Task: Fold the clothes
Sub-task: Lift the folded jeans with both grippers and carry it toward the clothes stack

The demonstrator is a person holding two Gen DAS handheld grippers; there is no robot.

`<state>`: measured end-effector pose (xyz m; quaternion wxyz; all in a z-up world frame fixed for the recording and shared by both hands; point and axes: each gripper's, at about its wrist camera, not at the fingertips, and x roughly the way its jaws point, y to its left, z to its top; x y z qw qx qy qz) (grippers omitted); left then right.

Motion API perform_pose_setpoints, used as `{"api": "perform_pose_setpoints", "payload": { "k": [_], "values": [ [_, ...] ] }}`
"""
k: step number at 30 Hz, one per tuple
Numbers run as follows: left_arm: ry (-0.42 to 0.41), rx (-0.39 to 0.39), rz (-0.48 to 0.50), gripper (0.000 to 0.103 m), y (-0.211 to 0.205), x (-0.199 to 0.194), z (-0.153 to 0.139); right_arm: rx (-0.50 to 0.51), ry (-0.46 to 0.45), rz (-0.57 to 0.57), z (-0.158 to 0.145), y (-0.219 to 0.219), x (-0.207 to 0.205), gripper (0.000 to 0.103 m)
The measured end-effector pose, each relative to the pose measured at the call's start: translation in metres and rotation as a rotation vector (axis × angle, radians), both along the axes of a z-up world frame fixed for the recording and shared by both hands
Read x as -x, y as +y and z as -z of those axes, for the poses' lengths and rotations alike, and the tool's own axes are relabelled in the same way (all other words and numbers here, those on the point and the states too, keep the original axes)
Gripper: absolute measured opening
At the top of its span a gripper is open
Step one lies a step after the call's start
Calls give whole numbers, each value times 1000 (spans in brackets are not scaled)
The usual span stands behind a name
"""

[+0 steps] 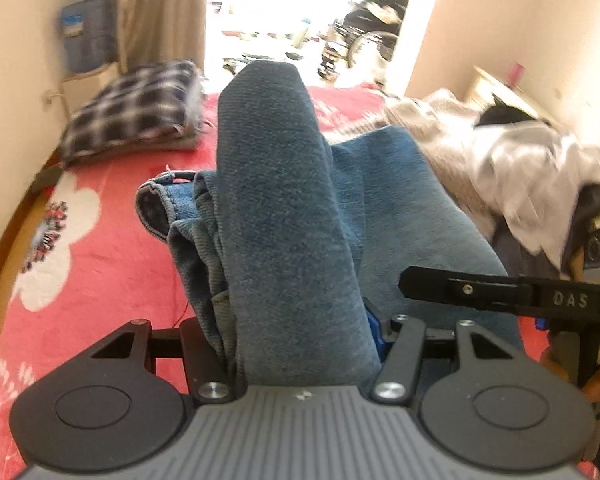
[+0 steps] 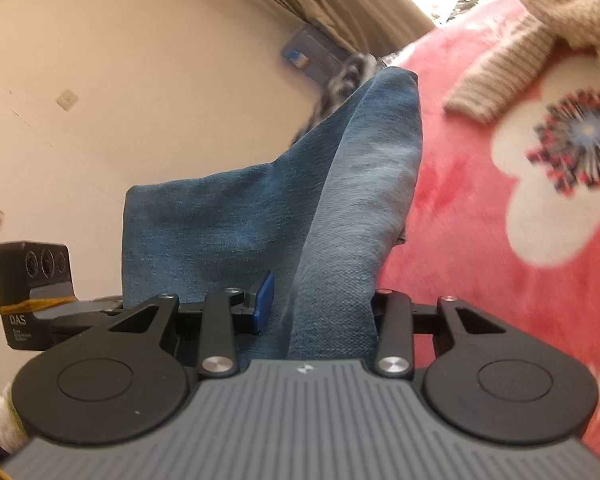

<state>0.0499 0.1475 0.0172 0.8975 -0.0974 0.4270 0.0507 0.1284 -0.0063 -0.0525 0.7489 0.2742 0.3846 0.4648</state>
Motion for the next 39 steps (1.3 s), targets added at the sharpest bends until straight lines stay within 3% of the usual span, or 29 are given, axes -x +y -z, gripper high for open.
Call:
{"api": "perform_pose_setpoints", "payload": {
  "k": [6, 11, 17, 19, 25, 33, 39],
  "values": [
    [17, 12, -60, 57, 9, -22, -28, -14, -67, -21, -31, 5, -21, 37],
    [-12, 10, -8, 58, 38, -51, -34, -4, -112, -12, -47, 14, -35, 37],
    [-53, 79, 33, 57, 84, -87, -2, 62, -122, 48, -41, 46, -62, 37],
    [-61, 62, 63, 57, 98, -96, 7, 88, -103, 61, -37, 61, -73, 37],
    [-97, 148, 87, 57, 172, -131, 17, 148, -104, 99, -42, 118, -104, 37],
    [-195, 110, 127, 57, 281, -185, -8, 105, -182, 127, -62, 204, -160, 37],
    [-211, 142, 58, 57, 359, -228, -6, 114, -243, 94, -71, 277, -213, 36]
  ]
}}
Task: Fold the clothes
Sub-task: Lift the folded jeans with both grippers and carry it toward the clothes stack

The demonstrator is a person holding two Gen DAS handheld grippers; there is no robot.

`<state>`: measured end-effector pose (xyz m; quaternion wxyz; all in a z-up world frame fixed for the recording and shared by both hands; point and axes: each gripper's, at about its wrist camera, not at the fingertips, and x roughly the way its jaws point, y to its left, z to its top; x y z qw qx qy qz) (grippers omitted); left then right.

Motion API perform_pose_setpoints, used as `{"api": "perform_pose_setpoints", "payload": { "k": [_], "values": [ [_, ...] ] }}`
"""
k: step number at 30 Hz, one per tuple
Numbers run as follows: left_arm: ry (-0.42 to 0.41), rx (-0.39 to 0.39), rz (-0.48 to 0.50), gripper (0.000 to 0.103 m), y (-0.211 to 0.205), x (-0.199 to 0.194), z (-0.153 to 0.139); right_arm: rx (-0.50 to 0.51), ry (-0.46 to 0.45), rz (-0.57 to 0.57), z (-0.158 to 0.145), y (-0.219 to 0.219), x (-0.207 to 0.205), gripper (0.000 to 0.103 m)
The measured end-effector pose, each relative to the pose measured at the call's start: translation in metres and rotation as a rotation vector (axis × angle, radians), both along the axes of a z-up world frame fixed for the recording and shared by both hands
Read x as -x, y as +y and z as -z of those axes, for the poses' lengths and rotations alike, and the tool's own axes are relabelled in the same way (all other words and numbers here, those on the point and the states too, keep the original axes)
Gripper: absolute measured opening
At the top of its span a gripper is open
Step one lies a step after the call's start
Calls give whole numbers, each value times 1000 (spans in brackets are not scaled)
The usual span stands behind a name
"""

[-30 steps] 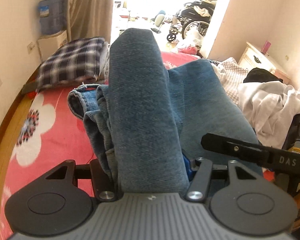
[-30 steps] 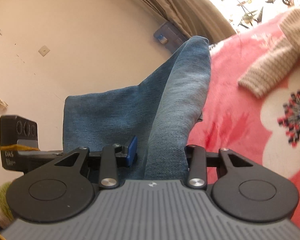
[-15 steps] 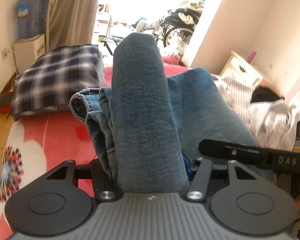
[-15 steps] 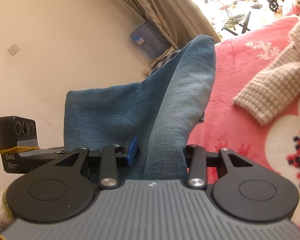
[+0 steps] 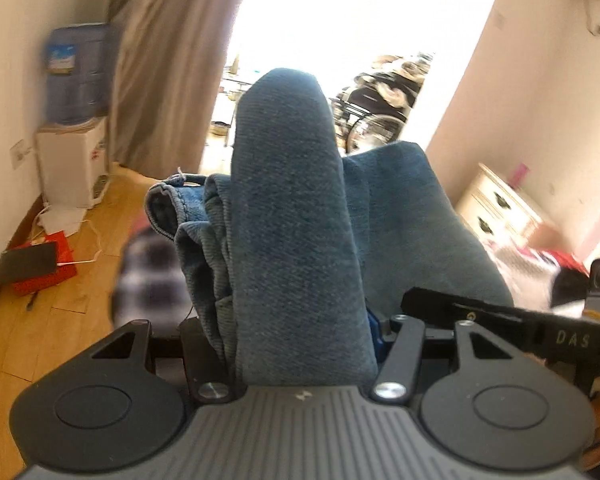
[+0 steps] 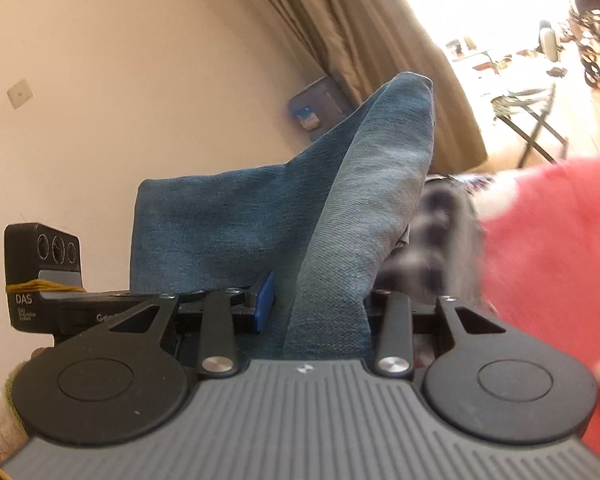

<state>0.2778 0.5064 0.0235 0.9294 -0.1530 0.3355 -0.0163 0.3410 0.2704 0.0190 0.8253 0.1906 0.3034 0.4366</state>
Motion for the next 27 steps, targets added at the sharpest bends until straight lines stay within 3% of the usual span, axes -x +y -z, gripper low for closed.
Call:
{"api": "perform_pose_setpoints", "payload": {
  "k": [9, 13, 17, 21, 27],
  "values": [
    [2, 70, -48, 57, 79, -57, 27, 50, 17, -50, 9, 63, -66, 34],
    [-3, 164, -33, 57, 102, -71, 64, 36, 67, -33, 22, 67, -84, 34],
    [39, 186, -2, 65, 123, -91, 114, 31, 169, -15, 59, 64, -105, 32],
    [0, 307, 13, 64, 145, -96, 126, -64, 315, 3, 96, 53, -126, 23],
    [84, 498, 22, 70, 183, -114, 136, -104, 379, -1, 93, 45, -130, 23]
  ]
}}
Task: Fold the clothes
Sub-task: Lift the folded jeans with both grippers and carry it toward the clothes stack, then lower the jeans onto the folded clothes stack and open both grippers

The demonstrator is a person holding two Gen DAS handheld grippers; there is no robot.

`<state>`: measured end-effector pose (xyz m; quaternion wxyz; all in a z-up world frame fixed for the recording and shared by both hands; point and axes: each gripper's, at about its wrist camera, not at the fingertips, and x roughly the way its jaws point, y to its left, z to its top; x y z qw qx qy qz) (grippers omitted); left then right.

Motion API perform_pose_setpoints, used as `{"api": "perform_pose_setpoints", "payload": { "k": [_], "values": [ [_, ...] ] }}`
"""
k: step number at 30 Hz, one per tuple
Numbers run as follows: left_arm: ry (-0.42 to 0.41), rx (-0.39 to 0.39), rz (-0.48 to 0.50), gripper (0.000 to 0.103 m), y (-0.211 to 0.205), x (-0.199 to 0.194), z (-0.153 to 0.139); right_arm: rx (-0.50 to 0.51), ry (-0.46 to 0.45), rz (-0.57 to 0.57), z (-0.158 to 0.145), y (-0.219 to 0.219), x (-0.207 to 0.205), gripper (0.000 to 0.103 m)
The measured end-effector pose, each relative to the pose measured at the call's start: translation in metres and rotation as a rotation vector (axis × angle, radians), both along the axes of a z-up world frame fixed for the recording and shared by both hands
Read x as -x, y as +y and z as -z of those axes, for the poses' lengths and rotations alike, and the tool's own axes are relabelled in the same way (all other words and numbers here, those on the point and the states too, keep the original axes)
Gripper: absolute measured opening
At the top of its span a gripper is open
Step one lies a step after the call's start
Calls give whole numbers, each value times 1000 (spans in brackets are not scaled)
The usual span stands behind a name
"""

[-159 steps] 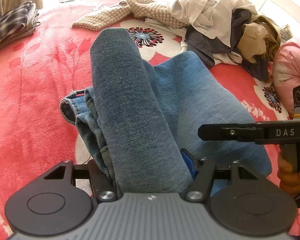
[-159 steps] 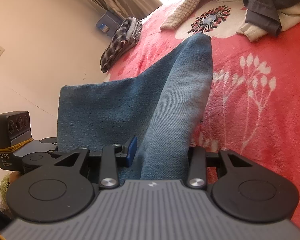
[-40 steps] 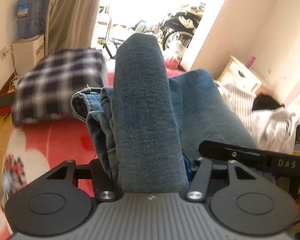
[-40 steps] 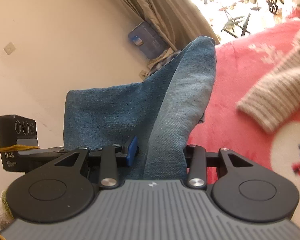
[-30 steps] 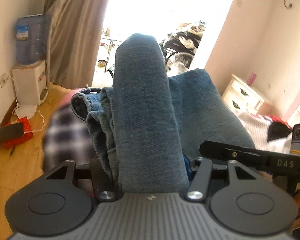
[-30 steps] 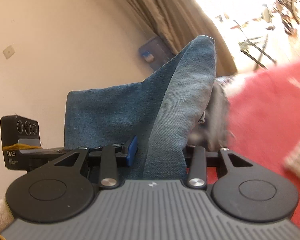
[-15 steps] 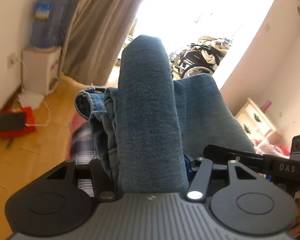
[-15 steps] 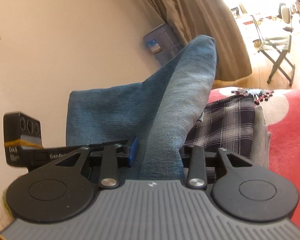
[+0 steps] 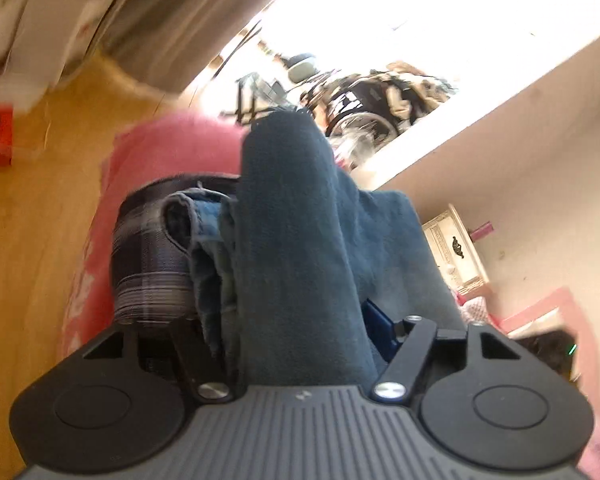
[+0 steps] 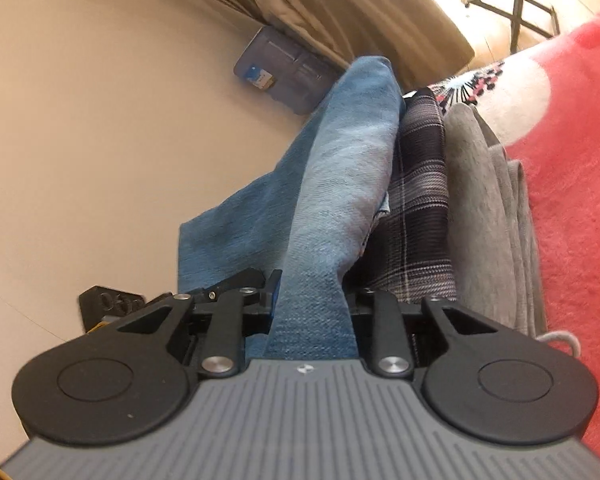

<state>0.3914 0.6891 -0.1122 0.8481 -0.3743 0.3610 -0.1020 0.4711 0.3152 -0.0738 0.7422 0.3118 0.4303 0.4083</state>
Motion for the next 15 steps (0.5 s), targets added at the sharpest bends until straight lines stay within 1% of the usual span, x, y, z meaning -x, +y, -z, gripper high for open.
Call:
{"api": "perform_pose_setpoints", "payload": {
  "k": [2, 4, 6, 7, 8, 9, 10, 11, 14, 15],
  "values": [
    [2, 38, -46, 71, 13, -1, 3, -13, 30, 10, 10, -5, -2, 24],
    [-40, 5, -91, 72, 10, 13, -9, -46, 66, 11, 16, -9, -4, 24],
    [-81, -28, -136, 72, 7, 26, -20, -83, 103, 10, 20, -13, -6, 26],
    [-102, -45, -158, 71, 6, 33, -26, -90, 113, 12, 20, -16, -6, 28],
    [-122, -62, -180, 71, 4, 40, -32, -81, 101, 20, 16, -21, -4, 30],
    [-143, -78, -203, 72, 3, 46, -38, -65, 79, 31, 10, -27, -1, 33],
    [-164, -95, -225, 72, 1, 53, -44, -50, 58, 41, 4, -33, 2, 39],
    [-186, -113, -246, 71, -1, 60, -50, -28, 0, 57, -6, -37, 8, 43],
    [-340, -253, -231, 73, -32, 83, -87, 52, -230, 110, -44, -49, 27, 43],
    [-344, -294, -193, 73, -43, 77, -91, 78, -307, 127, -57, -53, 33, 42]
  ]
}}
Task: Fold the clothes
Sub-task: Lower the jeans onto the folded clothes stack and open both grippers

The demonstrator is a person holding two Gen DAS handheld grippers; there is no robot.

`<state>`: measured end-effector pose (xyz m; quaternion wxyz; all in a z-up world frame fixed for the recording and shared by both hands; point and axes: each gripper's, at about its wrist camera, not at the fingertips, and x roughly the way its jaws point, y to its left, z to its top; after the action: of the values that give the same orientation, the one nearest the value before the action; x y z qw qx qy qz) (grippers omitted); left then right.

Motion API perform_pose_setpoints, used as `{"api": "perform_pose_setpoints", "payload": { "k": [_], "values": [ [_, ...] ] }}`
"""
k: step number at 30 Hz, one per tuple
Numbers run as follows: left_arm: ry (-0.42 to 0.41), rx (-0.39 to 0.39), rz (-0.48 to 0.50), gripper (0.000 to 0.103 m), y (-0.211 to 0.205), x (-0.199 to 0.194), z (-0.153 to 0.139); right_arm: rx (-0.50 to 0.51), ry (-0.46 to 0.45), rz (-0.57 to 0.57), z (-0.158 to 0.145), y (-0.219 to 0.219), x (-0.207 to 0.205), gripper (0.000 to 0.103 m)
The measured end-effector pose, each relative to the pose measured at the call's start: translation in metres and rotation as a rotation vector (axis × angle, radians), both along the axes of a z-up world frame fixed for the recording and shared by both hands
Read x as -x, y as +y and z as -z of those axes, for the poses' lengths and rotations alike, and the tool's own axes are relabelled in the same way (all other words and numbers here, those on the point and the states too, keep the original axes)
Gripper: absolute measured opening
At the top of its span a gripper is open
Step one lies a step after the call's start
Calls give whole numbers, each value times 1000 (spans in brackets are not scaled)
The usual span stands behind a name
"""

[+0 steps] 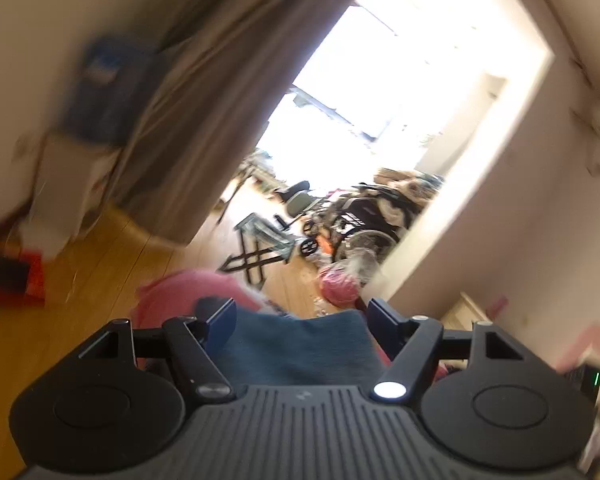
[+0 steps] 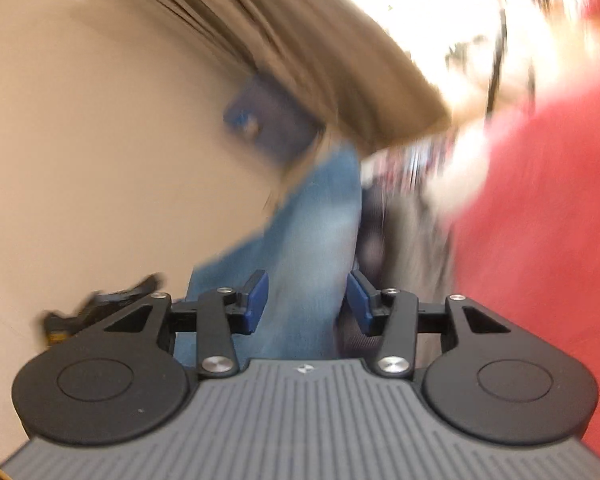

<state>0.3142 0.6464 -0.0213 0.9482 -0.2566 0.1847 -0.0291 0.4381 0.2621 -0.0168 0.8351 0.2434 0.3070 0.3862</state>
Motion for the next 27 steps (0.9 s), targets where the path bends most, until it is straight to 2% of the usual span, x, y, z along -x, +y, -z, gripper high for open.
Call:
{"api": "perform_pose_setpoints", "payload": {
  "k": [2, 4, 7, 9, 10, 12, 13, 17, 22, 23, 27],
  "values": [
    [12, -92, 58, 73, -22, -11, -8, 62, -93, -12, -11, 21, -5, 39],
    [105, -105, 45, 72, -27, -34, 13, 124, -173, -34, -19, 48, -13, 34],
    [196, -104, -9, 61, -20, -59, 47, 218, -294, -67, -31, 89, -26, 28],
    [206, -106, -32, 62, -12, -64, 63, 310, -285, -64, -18, 111, -43, 26],
    [203, -93, -29, 61, -7, -65, 66, 366, -249, -58, -9, 120, -56, 20],
    [201, -34, -32, 61, 2, -70, 71, 424, -166, -60, 14, 126, -74, 15],
    [201, 9, -37, 62, 6, -73, 71, 432, -152, -63, 20, 126, -78, 15],
    [204, 30, -55, 62, 8, -67, 58, 418, -155, -63, 14, 121, -80, 14],
    [104, 74, -77, 69, 1, 2, 15, 338, -280, -71, -12, 72, -40, 16],
    [98, 59, -77, 69, -2, 17, 12, 327, -294, -87, -13, 64, -30, 16],
    [147, -126, -21, 69, -33, 45, 24, 290, -315, -145, -16, 36, 7, 16]
  ]
}}
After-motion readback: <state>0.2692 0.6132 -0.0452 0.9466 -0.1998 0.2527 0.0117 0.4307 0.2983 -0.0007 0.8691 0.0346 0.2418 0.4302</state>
